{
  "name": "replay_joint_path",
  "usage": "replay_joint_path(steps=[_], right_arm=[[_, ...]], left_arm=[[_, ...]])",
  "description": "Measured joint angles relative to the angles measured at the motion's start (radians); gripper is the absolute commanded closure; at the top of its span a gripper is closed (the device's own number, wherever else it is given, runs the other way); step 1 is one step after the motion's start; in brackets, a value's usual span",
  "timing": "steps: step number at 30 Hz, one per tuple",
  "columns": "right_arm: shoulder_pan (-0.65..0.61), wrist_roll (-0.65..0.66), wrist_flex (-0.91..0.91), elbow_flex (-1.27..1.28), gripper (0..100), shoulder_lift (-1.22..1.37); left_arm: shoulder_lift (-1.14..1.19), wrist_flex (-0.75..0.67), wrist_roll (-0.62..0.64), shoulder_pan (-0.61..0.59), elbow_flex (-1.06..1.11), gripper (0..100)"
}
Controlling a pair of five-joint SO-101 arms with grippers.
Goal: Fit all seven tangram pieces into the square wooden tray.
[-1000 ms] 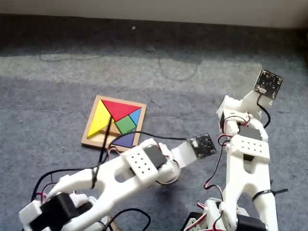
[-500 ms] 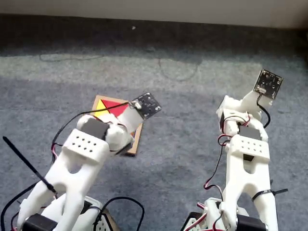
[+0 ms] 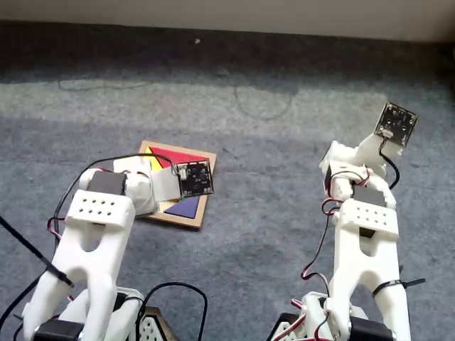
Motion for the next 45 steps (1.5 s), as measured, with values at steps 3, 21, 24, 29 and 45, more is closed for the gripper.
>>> replay_joint_path(steps=[3,21,24,29,45], right_arm=[[-0.020,0.000,0.000,0.000,96.7,0.000],[-0.066,0.034,-0.103,0.035,96.7,0.000],[-0.066,0.034,-0.104,0.035,96.7,0.000],[-0.066,0.034,-0.104,0.035,96.7,0.000],[-0.066,0.034,-0.104,0.035,96.7,0.000]], left_arm=[[0.054,-0.058,-0.003,0.000,0.014,94],[0.160,-0.091,0.051,-0.077,-0.020,72],[0.160,-0.091,0.054,-0.098,-0.021,72],[0.170,-0.091,0.054,-0.141,-0.021,72],[0.175,-0.137,0.617,-0.184,-0.146,72]])
